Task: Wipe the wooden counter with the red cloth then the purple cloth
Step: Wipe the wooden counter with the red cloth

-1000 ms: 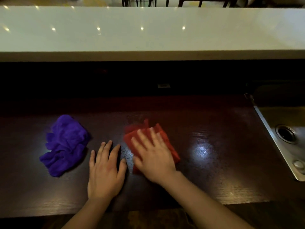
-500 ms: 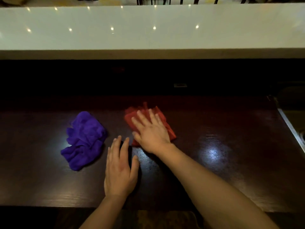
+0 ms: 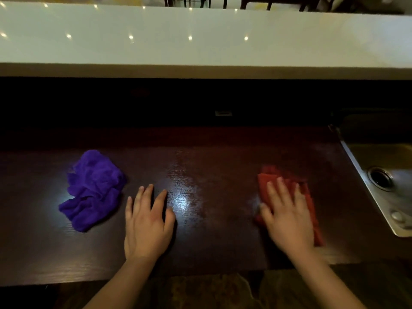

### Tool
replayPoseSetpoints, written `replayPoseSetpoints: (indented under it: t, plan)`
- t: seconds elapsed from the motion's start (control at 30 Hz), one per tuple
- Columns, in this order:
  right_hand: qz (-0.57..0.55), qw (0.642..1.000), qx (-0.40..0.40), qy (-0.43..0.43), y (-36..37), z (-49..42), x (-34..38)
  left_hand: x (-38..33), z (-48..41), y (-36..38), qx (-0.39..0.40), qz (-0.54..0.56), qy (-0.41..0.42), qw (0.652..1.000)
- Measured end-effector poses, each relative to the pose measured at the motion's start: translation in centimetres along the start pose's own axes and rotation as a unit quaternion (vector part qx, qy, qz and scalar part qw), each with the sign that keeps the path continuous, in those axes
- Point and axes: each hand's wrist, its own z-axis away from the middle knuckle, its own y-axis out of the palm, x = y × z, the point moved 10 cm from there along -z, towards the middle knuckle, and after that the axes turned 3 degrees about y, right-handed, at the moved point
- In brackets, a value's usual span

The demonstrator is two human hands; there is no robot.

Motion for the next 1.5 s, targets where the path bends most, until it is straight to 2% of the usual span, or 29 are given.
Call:
replayPoseSetpoints:
  t: [0.07,0.13,0.2,0.33,0.43,0.53,0.63,0.7,0.77,0.8,0.83,0.93,1.03,1.17,1.3,1.5]
  plan:
    - [0.005,0.990,0.009,-0.142,1.0,3.2,4.4,0.0,0.0,0.0,0.000,-0.009,0.007,1.000]
    - [0.005,0.976,0.030,-0.216,1.1,3.4,4.2,0.2,-0.1,0.2,0.000,-0.017,0.011,1.000]
    - [0.014,0.984,0.020,-0.174,0.6,0.1,0.9,0.4,0.0,0.3,-0.004,-0.019,0.013,1.000]
    - [-0.005,1.000,0.010,0.001,-0.7,-7.8,-4.0,0.2,0.0,0.3,-0.006,-0.023,0.012,1.000]
    - [-0.033,0.999,0.024,0.028,-0.4,-7.9,-3.0,0.2,-0.1,0.3,0.000,-0.029,0.011,1.000]
    - [-0.011,0.996,0.007,-0.084,0.3,-2.0,0.5,0.2,0.1,0.3,0.000,-0.030,0.010,0.999]
    - [0.009,0.978,0.027,-0.206,0.7,1.0,1.6,0.4,0.0,0.3,-0.004,-0.027,0.011,1.000]
    - [0.019,0.984,0.033,-0.176,0.2,-1.1,0.9,0.3,-0.2,0.1,-0.007,-0.024,0.010,1.000]
    - [-0.005,0.997,0.025,-0.074,-0.3,-3.3,1.4,0.0,-0.1,0.3,0.000,-0.026,0.009,1.000]
    - [-0.017,0.998,0.018,-0.051,-0.4,-3.5,3.2,-0.1,0.0,0.2,0.002,-0.024,0.008,1.000]
    - [-0.023,0.998,0.012,-0.060,-0.3,-3.1,6.1,-0.1,0.1,0.1,0.001,-0.018,0.009,1.000]
    - [-0.029,0.986,0.015,-0.164,0.3,-1.1,15.7,0.1,0.1,-0.2,-0.005,0.005,0.008,1.000]
    - [-0.025,0.975,0.025,-0.219,0.7,-0.8,20.8,0.5,0.2,-0.3,-0.006,0.024,0.003,1.000]
    - [-0.028,0.964,0.025,-0.262,1.2,-2.4,22.7,0.7,0.1,-0.1,-0.001,0.027,0.002,1.000]
    - [-0.034,0.970,0.028,-0.237,0.9,-5.3,23.1,0.7,0.0,0.0,-0.014,0.030,0.009,0.999]
    - [-0.026,0.961,-0.023,-0.274,1.3,-1.8,22.3,1.1,0.1,0.6,-0.022,0.018,0.013,1.000]
